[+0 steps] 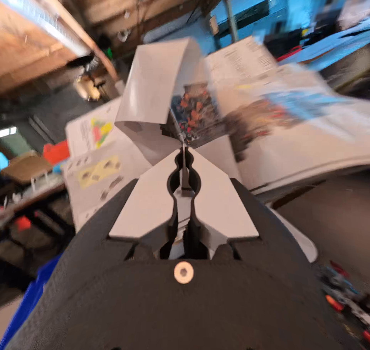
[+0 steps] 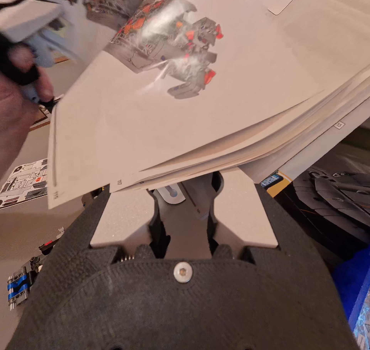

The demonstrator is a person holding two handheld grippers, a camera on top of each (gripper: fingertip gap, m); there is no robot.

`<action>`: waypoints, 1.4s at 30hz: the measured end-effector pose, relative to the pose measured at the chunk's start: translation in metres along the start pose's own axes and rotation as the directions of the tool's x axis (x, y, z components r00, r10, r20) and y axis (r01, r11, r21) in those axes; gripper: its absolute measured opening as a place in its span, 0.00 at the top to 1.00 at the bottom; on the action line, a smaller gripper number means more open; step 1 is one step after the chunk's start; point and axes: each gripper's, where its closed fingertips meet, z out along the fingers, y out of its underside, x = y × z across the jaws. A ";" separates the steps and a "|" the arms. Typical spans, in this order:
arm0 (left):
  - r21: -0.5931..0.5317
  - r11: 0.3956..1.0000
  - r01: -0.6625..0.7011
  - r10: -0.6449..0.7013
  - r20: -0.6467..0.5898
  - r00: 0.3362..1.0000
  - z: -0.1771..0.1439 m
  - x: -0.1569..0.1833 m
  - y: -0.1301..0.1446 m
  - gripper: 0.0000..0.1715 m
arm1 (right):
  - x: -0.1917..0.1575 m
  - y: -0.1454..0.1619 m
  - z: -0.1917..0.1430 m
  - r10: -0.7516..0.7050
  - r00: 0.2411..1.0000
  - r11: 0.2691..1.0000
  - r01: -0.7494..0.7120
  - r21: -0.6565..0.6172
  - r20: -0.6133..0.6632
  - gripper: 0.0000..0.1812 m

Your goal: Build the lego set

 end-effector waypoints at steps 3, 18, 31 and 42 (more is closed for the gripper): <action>0.182 0.922 -0.343 0.373 -0.166 0.913 -0.030 0.111 -0.048 0.95 | 0.000 -0.001 0.000 0.006 1.000 1.000 -0.006 0.003 0.002 0.72; -0.078 0.997 -0.019 -0.007 -0.322 0.947 0.017 0.079 0.023 0.94 | 0.000 0.000 -0.001 0.010 1.000 1.000 -0.010 0.004 -0.009 0.71; 0.073 0.987 -0.145 0.161 -0.350 0.923 -0.020 0.107 0.028 0.91 | 0.003 0.000 -0.004 0.014 1.000 1.000 -0.014 0.018 0.013 0.73; 0.008 0.991 -0.130 0.127 -0.305 0.944 0.000 0.078 0.030 0.85 | 0.003 -0.001 -0.003 0.021 1.000 1.000 -0.021 0.016 -0.003 0.72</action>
